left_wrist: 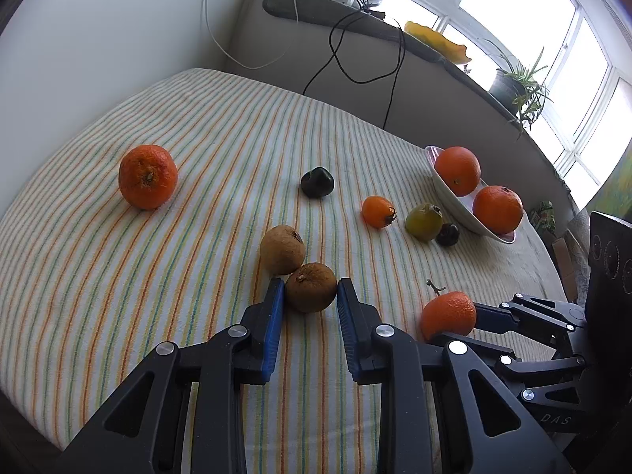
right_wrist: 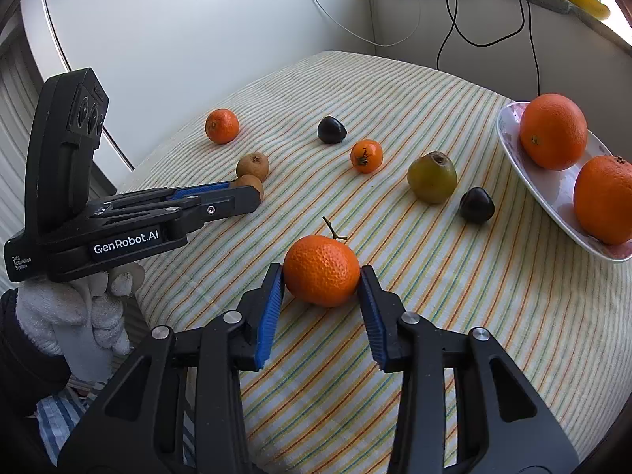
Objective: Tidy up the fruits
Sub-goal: 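Grasp the small stemmed tangerine with the right gripper while the left gripper grasps a brown kiwi, then carry the tangerine in the right gripper to the bowl while the left carries the kiwi there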
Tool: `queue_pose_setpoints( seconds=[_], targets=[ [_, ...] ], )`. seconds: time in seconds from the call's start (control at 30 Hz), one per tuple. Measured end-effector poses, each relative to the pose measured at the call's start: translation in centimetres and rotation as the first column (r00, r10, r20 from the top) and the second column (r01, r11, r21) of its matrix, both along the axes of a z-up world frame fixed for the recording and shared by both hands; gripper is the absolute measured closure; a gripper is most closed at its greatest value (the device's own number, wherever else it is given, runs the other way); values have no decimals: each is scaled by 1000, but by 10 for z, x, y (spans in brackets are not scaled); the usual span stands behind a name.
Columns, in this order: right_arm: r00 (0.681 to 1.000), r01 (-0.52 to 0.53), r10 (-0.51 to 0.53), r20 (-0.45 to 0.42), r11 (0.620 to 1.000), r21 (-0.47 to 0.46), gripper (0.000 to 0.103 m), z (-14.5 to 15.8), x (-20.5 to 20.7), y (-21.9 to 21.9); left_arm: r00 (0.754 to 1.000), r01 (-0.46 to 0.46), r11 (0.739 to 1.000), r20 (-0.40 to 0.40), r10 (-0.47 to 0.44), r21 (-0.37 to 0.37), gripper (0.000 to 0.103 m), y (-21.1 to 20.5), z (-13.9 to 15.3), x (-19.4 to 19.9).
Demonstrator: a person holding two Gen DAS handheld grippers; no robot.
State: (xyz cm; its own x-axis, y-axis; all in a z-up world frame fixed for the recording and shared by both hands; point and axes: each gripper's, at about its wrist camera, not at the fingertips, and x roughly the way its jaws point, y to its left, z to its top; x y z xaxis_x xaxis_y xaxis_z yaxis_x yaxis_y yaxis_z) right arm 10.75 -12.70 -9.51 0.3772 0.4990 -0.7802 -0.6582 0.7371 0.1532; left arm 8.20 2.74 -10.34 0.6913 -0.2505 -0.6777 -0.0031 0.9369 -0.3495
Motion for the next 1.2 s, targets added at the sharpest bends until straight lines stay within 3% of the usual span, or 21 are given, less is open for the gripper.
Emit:
queue_pose_setpoints(
  seconds=[0.6, 1.2],
  targets=[
    [997, 65, -67, 26, 997, 48, 64, 19, 2, -27, 998, 32, 999, 47, -31, -23, 78, -15, 22, -4],
    [971, 211, -218, 97, 975, 75, 64, 52, 25, -78, 983, 164, 986, 95, -160, -34, 78, -68, 44, 40]
  ],
)
